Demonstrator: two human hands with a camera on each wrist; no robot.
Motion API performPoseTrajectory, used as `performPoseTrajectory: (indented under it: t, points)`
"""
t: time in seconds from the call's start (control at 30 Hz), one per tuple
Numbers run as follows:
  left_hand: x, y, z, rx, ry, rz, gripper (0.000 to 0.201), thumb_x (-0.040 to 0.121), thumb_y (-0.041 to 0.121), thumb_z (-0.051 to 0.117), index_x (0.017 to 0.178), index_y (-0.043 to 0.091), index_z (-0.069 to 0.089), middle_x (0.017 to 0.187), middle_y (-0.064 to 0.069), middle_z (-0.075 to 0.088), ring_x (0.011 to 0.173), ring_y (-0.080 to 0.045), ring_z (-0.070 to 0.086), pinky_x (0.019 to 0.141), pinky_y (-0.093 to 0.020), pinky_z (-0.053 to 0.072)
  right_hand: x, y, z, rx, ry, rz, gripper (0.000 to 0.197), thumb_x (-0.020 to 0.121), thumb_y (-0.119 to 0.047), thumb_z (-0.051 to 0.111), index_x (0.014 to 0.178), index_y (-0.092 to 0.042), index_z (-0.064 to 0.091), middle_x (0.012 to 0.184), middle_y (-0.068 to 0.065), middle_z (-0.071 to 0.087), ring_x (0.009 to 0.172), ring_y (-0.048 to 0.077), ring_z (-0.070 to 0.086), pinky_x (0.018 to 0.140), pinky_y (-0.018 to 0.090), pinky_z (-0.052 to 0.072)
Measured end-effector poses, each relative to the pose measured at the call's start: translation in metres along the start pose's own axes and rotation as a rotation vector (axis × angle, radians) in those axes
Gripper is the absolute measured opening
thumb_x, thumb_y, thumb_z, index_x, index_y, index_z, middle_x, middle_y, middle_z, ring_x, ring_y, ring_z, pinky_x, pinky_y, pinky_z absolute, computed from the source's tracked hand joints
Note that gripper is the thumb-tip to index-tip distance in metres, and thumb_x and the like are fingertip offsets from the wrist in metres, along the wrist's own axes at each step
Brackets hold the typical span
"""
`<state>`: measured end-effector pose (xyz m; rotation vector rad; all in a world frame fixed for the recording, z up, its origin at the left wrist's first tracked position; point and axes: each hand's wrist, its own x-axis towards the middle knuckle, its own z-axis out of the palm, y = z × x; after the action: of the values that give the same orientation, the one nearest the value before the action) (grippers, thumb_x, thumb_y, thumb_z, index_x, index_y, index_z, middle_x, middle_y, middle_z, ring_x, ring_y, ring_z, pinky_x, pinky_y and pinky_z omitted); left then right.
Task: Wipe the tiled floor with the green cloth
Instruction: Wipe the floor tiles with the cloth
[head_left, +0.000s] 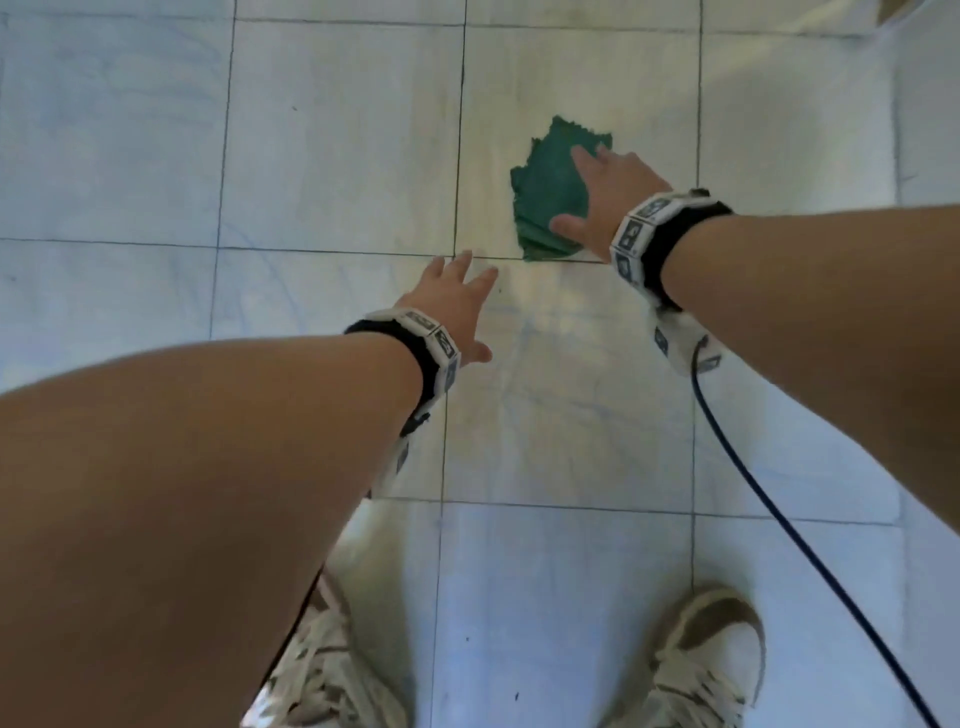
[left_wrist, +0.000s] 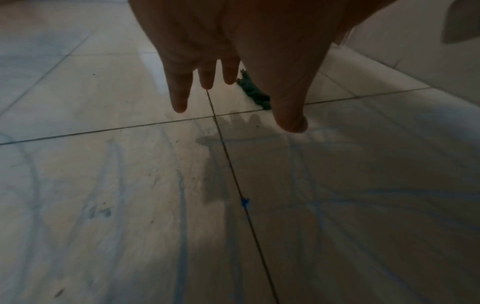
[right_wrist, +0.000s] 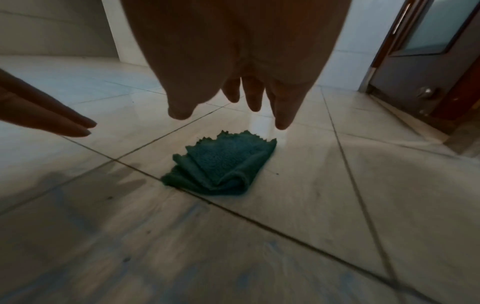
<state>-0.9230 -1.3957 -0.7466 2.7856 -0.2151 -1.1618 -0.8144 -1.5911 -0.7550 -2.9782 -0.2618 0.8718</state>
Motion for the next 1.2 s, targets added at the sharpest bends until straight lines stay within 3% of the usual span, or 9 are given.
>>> performPoseTrajectory:
  t: [0.17,0.57,0.67,0.73,0.8,1.0,1.1,1.2]
  points:
    - [0.047,-0.008,0.026,-0.012,0.052,-0.026,0.102,0.084,0.044,0.074,0.158,0.029,0.006,0.165,-0.004,-0.007,0.151,-0.032,-0.002,0.118,-0.055,0.023,0.058,-0.012,0.036,-0.045,0.005,-0.060,0.092,0.095,-0.053,0.058,0.160,-0.016,0.006,0.166,0.012,0.007,0.150,0.037,0.015,0.121,0.046,0.021]
    - [0.052,-0.008,0.050,-0.092,0.019,-0.059,0.105,0.083,0.027,0.079,0.158,0.030,0.005,0.165,-0.001,-0.014,0.150,-0.036,-0.013,0.114,-0.065,0.022,0.059,-0.017,0.040,-0.183,-0.090,-0.007,0.108,0.089,-0.064,0.057,0.159,-0.010,-0.006,0.166,0.017,-0.007,0.150,0.044,0.000,0.122,0.048,0.008]
    - [0.048,-0.005,0.048,-0.096,0.017,-0.057,0.104,0.083,0.027,0.078,0.158,0.031,0.006,0.165,-0.001,-0.014,0.150,-0.036,-0.013,0.114,-0.065,0.023,0.041,-0.021,0.051,-0.183,-0.140,-0.007,0.111,0.088,-0.066,0.057,0.158,-0.013,-0.010,0.166,0.014,-0.011,0.150,0.046,-0.004,0.123,0.052,0.011]
    - [0.047,-0.005,0.048,-0.098,0.013,-0.051,0.103,0.084,0.028,0.077,0.158,0.031,0.006,0.165,-0.001,-0.014,0.150,-0.036,-0.013,0.115,-0.064,0.022,0.015,-0.028,0.065,-0.207,-0.183,-0.037,0.112,0.088,-0.066,0.056,0.157,-0.012,-0.014,0.165,0.015,-0.015,0.149,0.045,-0.009,0.123,0.051,0.005]
    - [0.048,-0.008,0.049,-0.090,0.029,-0.052,0.103,0.083,0.030,0.077,0.158,0.031,0.006,0.165,-0.001,-0.013,0.150,-0.036,-0.013,0.115,-0.063,0.022,-0.023,-0.036,0.084,-0.232,-0.214,-0.095,0.112,0.090,-0.064,0.056,0.156,-0.012,-0.017,0.163,0.016,-0.021,0.149,0.043,-0.014,0.122,0.048,0.000]
    - [0.046,-0.006,0.050,-0.065,0.024,-0.066,0.101,0.086,0.031,0.075,0.158,0.032,0.004,0.165,0.000,-0.016,0.150,-0.035,-0.013,0.116,-0.062,0.022,-0.163,-0.059,0.170,-0.192,-0.403,-0.314,0.115,0.089,-0.044,0.069,0.155,-0.018,-0.021,0.161,0.007,-0.030,0.146,0.040,-0.026,0.124,0.051,0.010]
    - [0.045,-0.006,0.051,-0.060,0.026,-0.064,0.100,0.087,0.033,0.074,0.158,0.032,0.003,0.164,0.000,-0.016,0.150,-0.034,-0.013,0.117,-0.061,0.021,-0.159,-0.048,0.168,-0.212,-0.409,-0.305,0.119,0.086,-0.047,0.070,0.154,-0.019,-0.022,0.160,0.005,-0.031,0.147,0.039,-0.025,0.124,0.048,0.009]
    - [0.046,-0.009,0.057,-0.059,0.058,-0.058,0.100,0.087,0.034,0.074,0.158,0.033,0.004,0.165,0.001,-0.015,0.151,-0.032,-0.011,0.118,-0.058,0.020,-0.100,-0.017,0.130,-0.121,-0.306,-0.076,0.119,0.085,-0.056,0.067,0.155,-0.018,-0.021,0.162,0.010,-0.028,0.148,0.041,-0.020,0.124,0.049,0.004]
